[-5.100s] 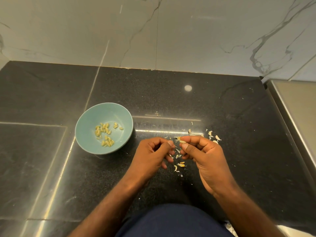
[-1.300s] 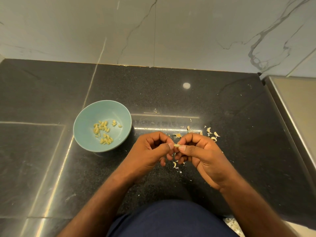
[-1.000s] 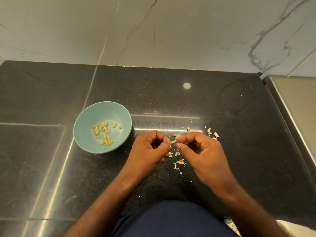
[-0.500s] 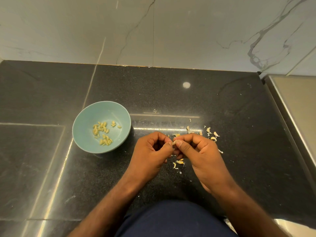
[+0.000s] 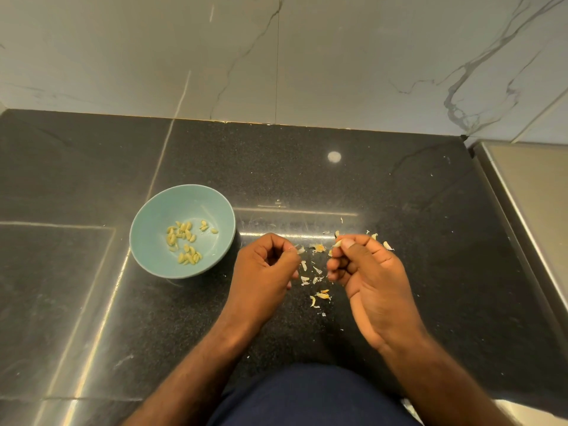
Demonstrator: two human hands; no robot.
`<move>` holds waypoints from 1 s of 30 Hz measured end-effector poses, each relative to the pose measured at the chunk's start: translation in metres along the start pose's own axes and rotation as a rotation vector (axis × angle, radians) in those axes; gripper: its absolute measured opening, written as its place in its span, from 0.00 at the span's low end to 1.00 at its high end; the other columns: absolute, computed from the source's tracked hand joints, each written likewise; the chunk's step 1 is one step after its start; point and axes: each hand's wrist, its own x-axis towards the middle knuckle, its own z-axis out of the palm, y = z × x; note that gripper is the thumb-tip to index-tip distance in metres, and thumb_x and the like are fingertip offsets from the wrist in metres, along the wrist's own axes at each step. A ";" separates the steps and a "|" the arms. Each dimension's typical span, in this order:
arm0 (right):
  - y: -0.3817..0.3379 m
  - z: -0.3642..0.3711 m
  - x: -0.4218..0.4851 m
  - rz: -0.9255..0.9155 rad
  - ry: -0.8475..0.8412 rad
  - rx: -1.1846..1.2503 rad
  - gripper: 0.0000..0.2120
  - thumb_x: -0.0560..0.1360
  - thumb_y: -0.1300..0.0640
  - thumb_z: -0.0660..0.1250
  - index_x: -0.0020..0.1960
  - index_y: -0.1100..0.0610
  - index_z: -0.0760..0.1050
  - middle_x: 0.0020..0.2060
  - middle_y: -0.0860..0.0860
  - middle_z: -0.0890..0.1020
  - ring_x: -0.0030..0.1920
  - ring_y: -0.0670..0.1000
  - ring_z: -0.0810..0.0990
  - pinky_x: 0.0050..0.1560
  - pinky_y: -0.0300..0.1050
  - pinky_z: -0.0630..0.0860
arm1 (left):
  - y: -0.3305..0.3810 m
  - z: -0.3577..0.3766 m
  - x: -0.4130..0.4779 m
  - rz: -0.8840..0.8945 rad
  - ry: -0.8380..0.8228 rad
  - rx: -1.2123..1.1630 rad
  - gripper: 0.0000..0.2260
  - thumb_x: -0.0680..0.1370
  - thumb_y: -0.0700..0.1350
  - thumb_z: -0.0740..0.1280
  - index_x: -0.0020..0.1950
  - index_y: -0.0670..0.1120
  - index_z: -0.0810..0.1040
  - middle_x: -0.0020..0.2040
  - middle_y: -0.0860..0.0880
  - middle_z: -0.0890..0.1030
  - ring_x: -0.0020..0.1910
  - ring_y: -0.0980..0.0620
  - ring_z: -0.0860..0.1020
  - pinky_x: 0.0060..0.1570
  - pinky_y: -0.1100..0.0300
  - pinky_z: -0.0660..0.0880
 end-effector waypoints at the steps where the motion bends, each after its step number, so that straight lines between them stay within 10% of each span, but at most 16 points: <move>1: -0.003 -0.002 0.002 -0.009 0.007 0.003 0.08 0.80 0.64 0.62 0.47 0.60 0.79 0.37 0.54 0.80 0.37 0.50 0.78 0.38 0.42 0.76 | 0.000 -0.002 0.001 0.000 0.008 0.020 0.07 0.78 0.38 0.66 0.41 0.45 0.79 0.31 0.48 0.80 0.31 0.54 0.76 0.33 0.63 0.75; 14: 0.003 -0.004 -0.002 -0.040 -0.039 -0.140 0.05 0.78 0.67 0.65 0.49 0.63 0.80 0.37 0.54 0.84 0.37 0.49 0.81 0.37 0.40 0.78 | 0.007 0.006 -0.003 0.131 -0.208 0.137 0.07 0.78 0.44 0.70 0.54 0.55 0.82 0.45 0.55 0.85 0.44 0.56 0.83 0.42 0.61 0.80; 30: 0.003 -0.017 0.004 -0.222 -0.184 -0.686 0.07 0.76 0.62 0.71 0.49 0.51 0.83 0.43 0.46 0.86 0.47 0.47 0.84 0.50 0.45 0.81 | 0.003 -0.003 0.003 -0.032 -0.251 0.046 0.04 0.77 0.38 0.70 0.49 0.39 0.83 0.37 0.46 0.84 0.36 0.54 0.82 0.37 0.65 0.78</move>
